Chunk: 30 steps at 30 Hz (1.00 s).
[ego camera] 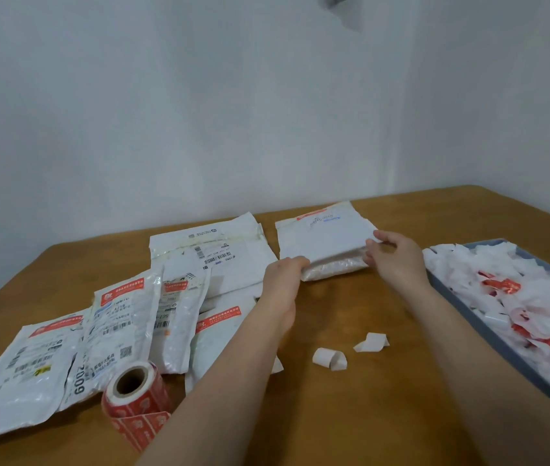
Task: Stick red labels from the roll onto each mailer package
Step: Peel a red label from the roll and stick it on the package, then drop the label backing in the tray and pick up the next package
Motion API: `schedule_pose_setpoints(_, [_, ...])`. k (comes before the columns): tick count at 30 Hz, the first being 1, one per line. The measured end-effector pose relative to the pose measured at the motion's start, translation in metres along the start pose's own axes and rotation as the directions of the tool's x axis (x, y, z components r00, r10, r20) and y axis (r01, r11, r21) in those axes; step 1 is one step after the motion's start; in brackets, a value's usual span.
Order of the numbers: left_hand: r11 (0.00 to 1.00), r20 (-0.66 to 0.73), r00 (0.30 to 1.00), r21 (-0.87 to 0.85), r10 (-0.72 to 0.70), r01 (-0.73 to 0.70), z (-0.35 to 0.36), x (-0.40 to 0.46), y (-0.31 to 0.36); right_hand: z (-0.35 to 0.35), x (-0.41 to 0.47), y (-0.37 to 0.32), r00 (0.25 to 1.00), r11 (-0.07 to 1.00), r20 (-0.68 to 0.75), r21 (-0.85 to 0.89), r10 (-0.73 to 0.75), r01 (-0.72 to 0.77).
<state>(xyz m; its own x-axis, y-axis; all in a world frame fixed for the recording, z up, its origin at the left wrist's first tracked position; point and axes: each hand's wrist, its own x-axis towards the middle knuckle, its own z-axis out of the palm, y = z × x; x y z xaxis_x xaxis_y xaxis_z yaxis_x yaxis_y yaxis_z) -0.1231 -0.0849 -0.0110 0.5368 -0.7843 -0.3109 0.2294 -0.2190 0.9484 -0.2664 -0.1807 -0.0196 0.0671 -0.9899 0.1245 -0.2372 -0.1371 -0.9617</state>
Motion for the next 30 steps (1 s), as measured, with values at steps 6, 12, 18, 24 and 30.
schedule_pose_setpoints(6, [0.999,0.011,1.0,0.032,0.028,-0.028,-0.005,-0.006,-0.008,0.004,-0.012,0.007,0.996,0.993,-0.01,-0.08,-0.085,0.084])
schedule_pose_setpoints(12, [0.997,0.026,0.999,0.07,0.032,-0.034,-0.017,-0.039,-0.003,-0.004,-0.041,0.001,0.991,0.977,-0.025,-0.172,-0.132,0.126])
schedule_pose_setpoints(18, [0.977,0.01,0.998,0.203,0.06,-0.06,-0.034,-0.081,-0.016,-0.012,-0.086,0.007,0.989,0.904,0.149,-0.423,0.003,0.061])
schedule_pose_setpoints(24, [0.964,0.01,0.997,0.255,0.074,-0.074,-0.049,-0.111,-0.046,-0.012,-0.132,0.002,0.956,0.801,0.281,-0.589,0.078,0.108])
schedule_pose_setpoints(30, [0.976,0.083,0.997,0.216,0.009,-0.027,-0.055,-0.121,-0.065,-0.009,-0.158,-0.003,0.912,0.791,0.409,-0.565,0.023,0.234])
